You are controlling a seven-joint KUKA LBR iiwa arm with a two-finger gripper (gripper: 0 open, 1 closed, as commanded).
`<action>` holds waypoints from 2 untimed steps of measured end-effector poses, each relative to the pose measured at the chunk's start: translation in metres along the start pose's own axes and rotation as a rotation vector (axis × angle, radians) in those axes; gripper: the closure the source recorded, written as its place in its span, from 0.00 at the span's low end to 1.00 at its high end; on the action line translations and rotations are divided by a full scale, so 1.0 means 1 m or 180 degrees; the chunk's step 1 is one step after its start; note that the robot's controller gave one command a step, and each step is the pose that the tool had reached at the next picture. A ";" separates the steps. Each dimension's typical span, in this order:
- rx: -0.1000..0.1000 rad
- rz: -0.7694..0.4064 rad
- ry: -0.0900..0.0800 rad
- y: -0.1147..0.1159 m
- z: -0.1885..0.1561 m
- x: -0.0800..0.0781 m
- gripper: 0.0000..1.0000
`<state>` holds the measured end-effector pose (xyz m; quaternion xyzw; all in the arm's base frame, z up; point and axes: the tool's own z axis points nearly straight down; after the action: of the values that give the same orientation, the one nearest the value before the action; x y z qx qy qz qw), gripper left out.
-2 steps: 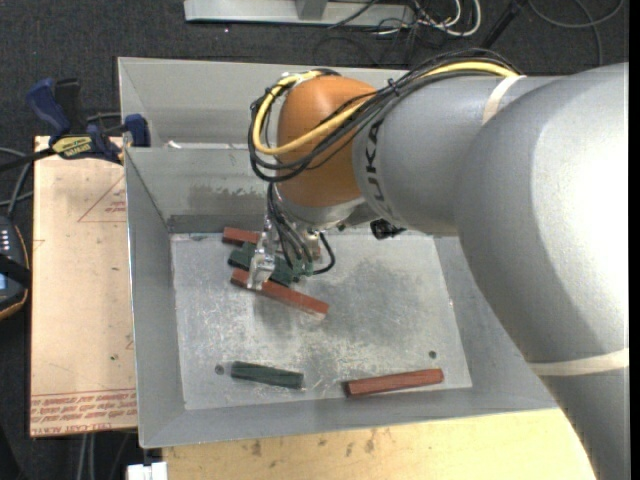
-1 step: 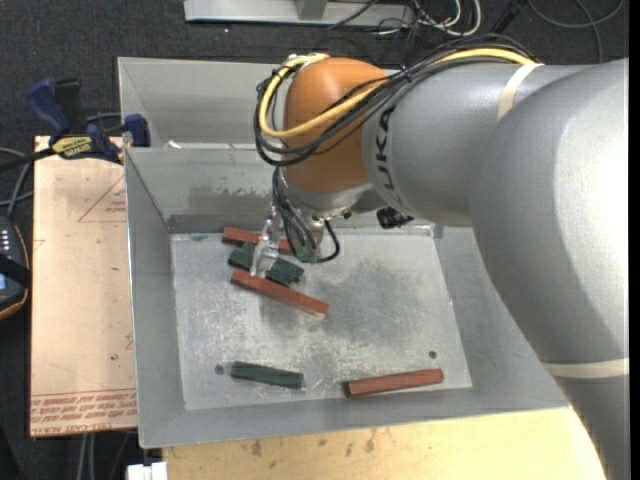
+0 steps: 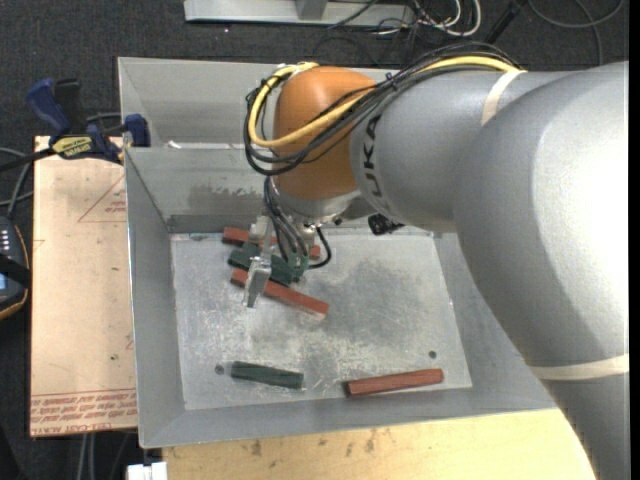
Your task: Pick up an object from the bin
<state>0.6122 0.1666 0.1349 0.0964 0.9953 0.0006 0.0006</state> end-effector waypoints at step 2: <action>-0.0048 -0.0051 -0.0051 -0.018 0.052 -0.006 1.00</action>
Offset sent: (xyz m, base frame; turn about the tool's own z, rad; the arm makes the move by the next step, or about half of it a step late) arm -0.0043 -0.0248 -0.0649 -0.0141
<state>0.6152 0.1480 0.0829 0.0884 0.9960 0.0072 0.0093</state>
